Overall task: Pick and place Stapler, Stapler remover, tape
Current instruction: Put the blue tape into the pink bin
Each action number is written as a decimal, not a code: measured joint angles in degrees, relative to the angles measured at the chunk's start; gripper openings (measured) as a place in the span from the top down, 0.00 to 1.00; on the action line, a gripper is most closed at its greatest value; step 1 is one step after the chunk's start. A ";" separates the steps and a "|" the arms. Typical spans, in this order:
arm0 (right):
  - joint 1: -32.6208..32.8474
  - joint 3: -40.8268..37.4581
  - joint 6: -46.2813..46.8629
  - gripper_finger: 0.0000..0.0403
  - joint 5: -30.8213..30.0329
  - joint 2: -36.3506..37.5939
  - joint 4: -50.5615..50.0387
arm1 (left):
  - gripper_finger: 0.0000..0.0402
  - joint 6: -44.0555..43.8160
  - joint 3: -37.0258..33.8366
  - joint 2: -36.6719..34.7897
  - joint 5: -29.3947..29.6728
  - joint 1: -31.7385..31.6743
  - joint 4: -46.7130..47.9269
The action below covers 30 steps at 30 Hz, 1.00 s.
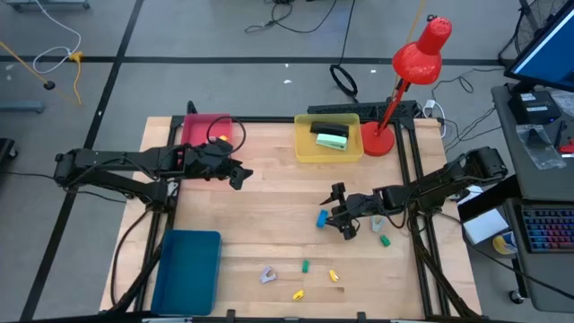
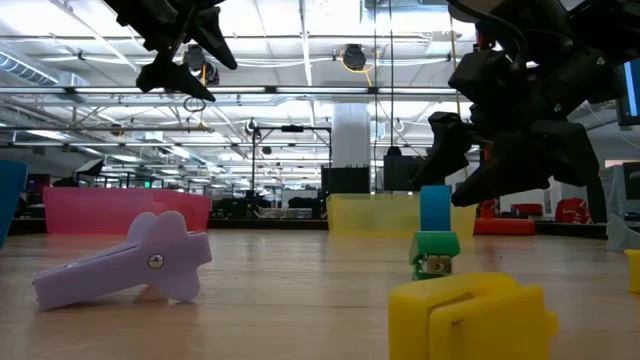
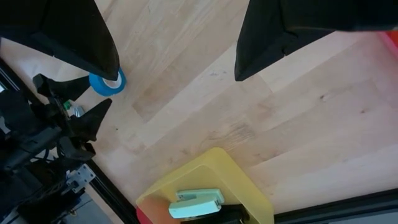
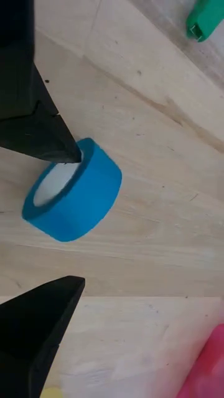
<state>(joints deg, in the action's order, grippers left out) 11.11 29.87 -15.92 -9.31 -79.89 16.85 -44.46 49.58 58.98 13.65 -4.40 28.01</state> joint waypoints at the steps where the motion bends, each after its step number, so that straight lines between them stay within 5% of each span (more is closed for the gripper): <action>1: 0.00 0.00 0.00 0.25 -0.55 -0.01 0.06 | 0.22 0.25 0.00 0.00 0.00 0.00 -0.04; 30: -0.24 0.02 -1.32 0.25 -7.18 -5.02 2.19 | 0.22 0.59 -0.02 0.00 -0.04 0.00 -0.89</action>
<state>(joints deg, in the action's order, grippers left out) 10.87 29.89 -17.24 -16.49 -84.91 19.05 -43.87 49.56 58.98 13.61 -4.40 27.12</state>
